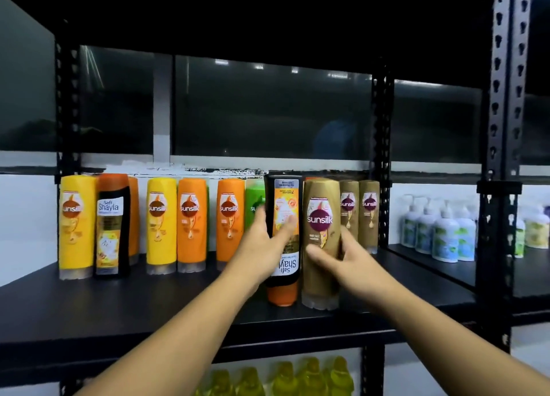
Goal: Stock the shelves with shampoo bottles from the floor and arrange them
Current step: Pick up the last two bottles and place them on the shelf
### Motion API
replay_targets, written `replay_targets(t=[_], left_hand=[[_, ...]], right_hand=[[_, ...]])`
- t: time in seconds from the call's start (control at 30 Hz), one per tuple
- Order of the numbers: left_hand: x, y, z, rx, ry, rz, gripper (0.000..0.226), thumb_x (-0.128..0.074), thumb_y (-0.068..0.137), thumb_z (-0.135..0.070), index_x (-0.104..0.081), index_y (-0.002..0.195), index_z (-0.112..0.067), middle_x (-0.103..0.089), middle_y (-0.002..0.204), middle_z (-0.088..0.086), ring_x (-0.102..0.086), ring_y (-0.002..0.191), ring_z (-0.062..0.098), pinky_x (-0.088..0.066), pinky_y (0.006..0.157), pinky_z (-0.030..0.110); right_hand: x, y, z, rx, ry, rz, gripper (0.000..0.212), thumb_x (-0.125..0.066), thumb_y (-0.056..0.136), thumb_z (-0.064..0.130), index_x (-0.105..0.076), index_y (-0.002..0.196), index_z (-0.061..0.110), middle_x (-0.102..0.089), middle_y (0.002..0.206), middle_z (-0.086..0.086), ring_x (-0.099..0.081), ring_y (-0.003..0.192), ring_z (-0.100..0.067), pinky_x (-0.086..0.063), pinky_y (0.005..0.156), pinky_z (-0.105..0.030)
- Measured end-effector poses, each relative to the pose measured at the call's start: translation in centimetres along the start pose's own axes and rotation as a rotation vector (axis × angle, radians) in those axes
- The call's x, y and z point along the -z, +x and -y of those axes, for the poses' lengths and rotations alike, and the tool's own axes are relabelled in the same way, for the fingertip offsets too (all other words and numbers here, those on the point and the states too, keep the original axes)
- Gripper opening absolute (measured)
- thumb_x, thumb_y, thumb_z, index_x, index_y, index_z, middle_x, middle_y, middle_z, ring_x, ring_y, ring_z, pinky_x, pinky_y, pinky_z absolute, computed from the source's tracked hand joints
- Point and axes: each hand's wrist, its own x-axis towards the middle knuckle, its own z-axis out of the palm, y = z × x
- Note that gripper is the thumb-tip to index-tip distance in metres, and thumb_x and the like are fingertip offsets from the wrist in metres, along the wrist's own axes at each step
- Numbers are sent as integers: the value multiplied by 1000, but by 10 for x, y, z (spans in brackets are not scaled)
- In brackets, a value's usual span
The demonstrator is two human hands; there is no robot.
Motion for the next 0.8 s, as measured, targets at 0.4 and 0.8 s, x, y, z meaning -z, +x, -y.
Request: replay_targets(t=[0.4,0.8], left_hand=[[22,-26,37,36,304,221,55,-76,86,-49,-40,127,-55,-54,115,-41,-48,116,-19,-40,102,18],[-18,-4,41,-1,379,300,56,-77,81,-54,-45,128,-54,-59,128,-35,-54,121,-12,-43,113,30]], right_hand=[[7,-15,-17,-2,-199,48,56,-77,84,41,-46,131,42,-63,118,35,-58,111,14,-47,100,-19],[46,-9,-43,-24,-226,26,49,-77,87,34,-49,125,46,-65,119,31,-61,113,8,-45,107,-34]])
